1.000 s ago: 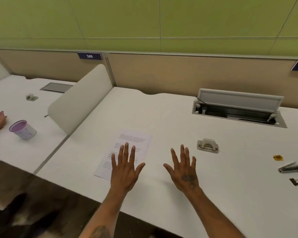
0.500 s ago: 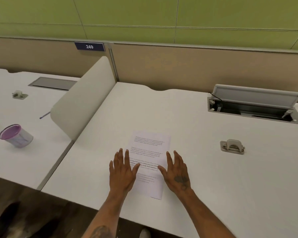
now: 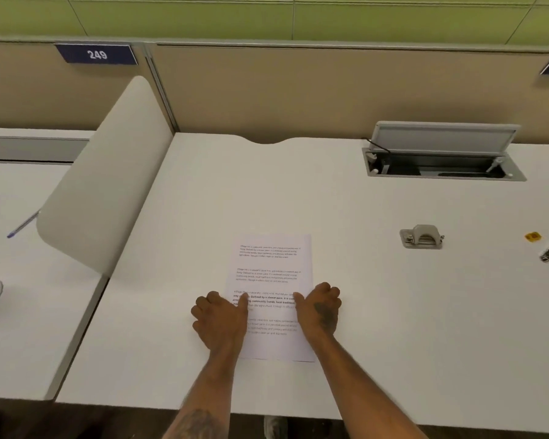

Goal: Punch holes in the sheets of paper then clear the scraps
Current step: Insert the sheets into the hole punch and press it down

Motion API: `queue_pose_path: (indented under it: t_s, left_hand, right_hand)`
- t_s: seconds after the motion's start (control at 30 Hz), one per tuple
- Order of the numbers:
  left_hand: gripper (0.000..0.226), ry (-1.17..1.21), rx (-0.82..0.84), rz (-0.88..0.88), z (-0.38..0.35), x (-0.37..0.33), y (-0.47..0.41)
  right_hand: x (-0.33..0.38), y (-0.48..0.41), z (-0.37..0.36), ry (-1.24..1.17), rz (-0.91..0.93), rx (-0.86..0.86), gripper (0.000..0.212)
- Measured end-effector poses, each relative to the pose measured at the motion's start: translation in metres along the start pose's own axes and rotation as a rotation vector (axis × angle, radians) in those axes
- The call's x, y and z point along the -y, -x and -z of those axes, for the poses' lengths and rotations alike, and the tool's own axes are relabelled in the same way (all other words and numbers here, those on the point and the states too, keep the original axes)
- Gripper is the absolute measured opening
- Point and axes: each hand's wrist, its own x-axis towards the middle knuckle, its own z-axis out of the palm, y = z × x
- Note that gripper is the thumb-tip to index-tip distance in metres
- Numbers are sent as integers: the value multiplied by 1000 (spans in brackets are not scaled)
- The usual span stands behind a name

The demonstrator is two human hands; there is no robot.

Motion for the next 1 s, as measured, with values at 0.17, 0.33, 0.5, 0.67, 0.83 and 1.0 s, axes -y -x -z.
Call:
queue_pose_path:
  t_s: [0.17,0.33,0.5,0.67,0.83,1.0]
  left_hand:
    - [61,-18,8,-8,2,-2,-4]
    - [52,-12,57,-17,7,-9,-5]
    - [46,55,115,17,10,-14,-9]
    - [54,292,204,79,13,-11,-18]
    - [50,374,241,61,17,-1,-36]
    - [24,605,294,28,20,17,-48]
  right_hand:
    - [9,-1,-2,-50,-72,12,50]
    - [16,-3,-1,-69,-95,31,46]
    - [16,-5,0,-93,-94,33,44]
    - [14,-8,3,-71,-94,55,50]
    - [12,-9,5,-45,-99,54,55]
    - [10,-10,5,-57,-78,48,54]
